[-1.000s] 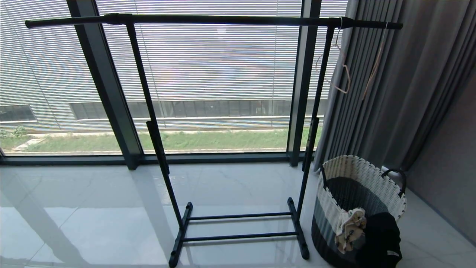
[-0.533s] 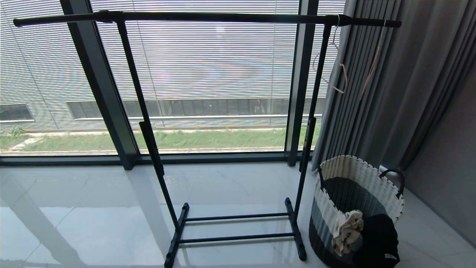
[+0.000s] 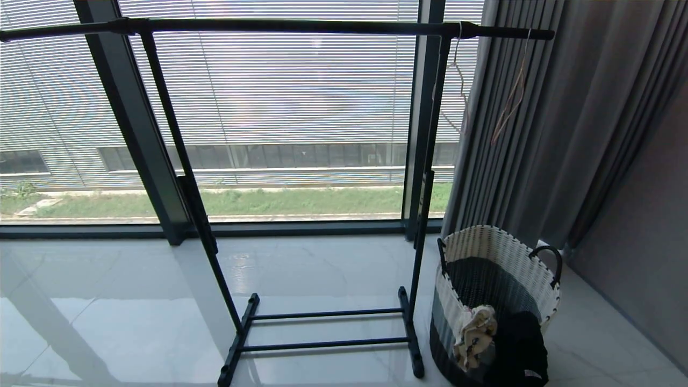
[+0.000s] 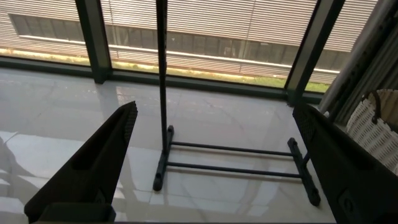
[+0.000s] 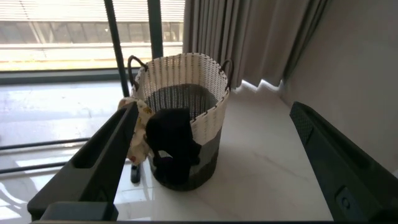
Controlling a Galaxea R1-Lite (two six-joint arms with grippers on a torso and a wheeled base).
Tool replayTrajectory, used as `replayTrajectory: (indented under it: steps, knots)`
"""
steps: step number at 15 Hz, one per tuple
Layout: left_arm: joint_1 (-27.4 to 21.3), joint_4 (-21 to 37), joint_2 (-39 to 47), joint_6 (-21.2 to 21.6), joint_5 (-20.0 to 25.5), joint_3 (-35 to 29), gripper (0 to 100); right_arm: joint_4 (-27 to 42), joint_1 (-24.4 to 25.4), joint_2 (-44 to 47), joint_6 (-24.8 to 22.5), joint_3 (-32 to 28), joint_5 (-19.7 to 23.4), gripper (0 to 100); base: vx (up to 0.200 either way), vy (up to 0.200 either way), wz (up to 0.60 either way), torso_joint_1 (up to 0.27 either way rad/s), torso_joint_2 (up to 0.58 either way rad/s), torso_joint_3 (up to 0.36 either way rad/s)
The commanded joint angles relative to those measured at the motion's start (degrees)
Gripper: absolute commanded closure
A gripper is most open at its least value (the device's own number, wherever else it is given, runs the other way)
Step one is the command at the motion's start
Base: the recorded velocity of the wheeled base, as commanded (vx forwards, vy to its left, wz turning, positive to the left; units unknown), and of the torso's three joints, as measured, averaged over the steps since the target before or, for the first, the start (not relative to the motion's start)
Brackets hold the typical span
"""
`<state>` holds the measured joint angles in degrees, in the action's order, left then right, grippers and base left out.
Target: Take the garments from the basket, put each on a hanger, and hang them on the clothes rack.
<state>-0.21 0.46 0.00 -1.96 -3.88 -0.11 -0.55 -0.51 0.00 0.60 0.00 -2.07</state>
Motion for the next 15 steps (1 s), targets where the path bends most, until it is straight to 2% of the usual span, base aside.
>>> replayTrajectory:
  steps: [1,7,15]
  knots:
    - [0.03,-0.02,0.09,0.03,0.01,-0.07,0,0.02,0.07,0.09,-0.07,0.0,0.05,0,0.2,0.0,0.0,0.002,0.0,0.007]
    - [0.03,0.06,0.09,-0.06,0.01,-0.07,0,0.02,0.95,1.93,-0.07,0.0,0.05,0,0.2,0.0,0.0,0.002,0.0,0.006]
    - [0.03,0.06,0.09,-0.85,-0.17,-0.07,0,0.11,0.51,0.09,-0.16,0.0,0.05,0,0.0,0.0,0.0,0.0,0.0,0.0]
